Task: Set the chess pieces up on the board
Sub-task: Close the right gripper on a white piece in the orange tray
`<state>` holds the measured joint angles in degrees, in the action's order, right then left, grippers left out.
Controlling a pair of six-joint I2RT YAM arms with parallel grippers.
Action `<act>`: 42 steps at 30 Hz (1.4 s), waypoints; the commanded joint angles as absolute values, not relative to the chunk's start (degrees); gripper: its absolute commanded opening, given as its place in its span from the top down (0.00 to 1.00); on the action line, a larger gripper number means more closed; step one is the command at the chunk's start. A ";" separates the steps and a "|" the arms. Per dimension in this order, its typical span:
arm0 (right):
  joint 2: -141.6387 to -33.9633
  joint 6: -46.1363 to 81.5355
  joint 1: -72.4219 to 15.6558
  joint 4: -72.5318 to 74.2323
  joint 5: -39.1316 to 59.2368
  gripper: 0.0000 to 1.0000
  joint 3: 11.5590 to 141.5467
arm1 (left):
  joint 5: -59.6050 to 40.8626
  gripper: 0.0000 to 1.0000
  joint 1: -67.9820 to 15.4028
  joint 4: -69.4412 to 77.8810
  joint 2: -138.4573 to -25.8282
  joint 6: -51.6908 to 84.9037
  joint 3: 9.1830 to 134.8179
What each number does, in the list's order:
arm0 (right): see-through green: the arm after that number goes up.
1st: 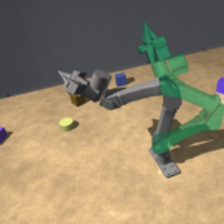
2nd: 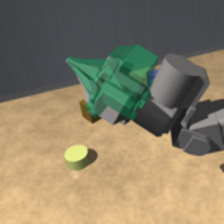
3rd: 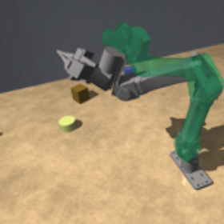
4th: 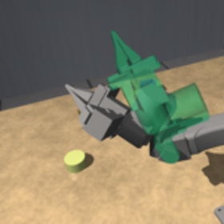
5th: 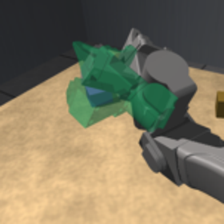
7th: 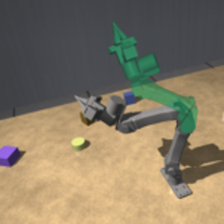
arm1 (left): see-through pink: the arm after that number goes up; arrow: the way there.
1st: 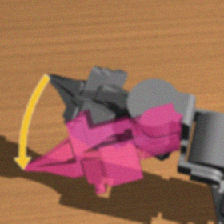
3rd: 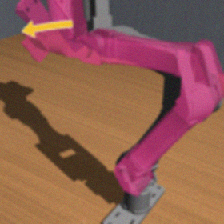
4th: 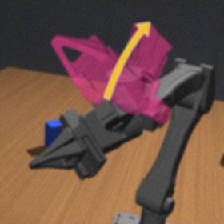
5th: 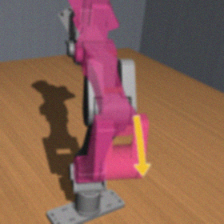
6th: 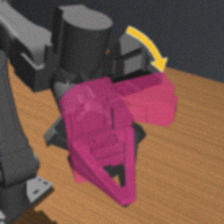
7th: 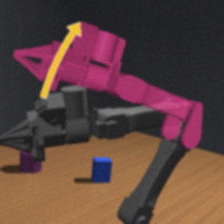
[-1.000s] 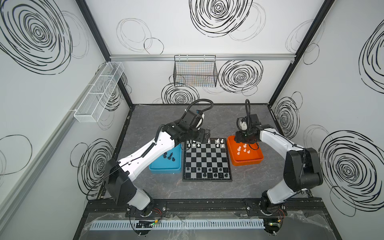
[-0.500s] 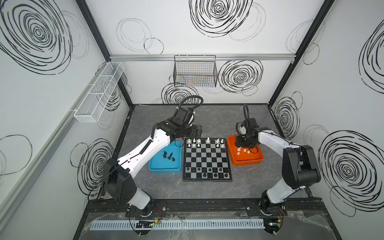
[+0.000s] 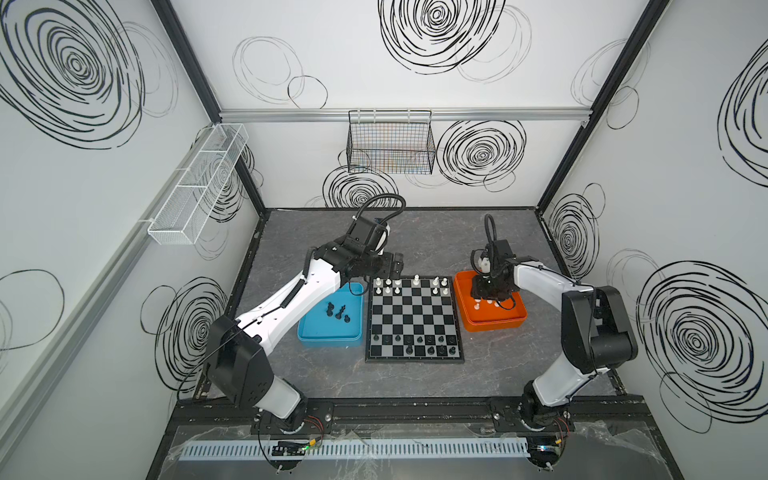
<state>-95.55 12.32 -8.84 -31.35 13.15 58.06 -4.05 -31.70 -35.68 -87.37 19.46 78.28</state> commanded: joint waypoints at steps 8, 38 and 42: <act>-96.37 12.45 -9.14 -30.50 12.45 0.56 58.89 | -4.74 0.04 -31.20 -33.75 -88.07 19.22 77.70; -96.64 12.00 -9.31 -32.38 9.67 0.80 61.79 | -6.07 0.04 -31.22 -33.31 -89.49 19.77 77.97; -97.29 11.84 -9.38 -33.02 9.92 0.76 62.05 | -6.08 0.04 -31.20 -33.11 -89.30 19.88 77.48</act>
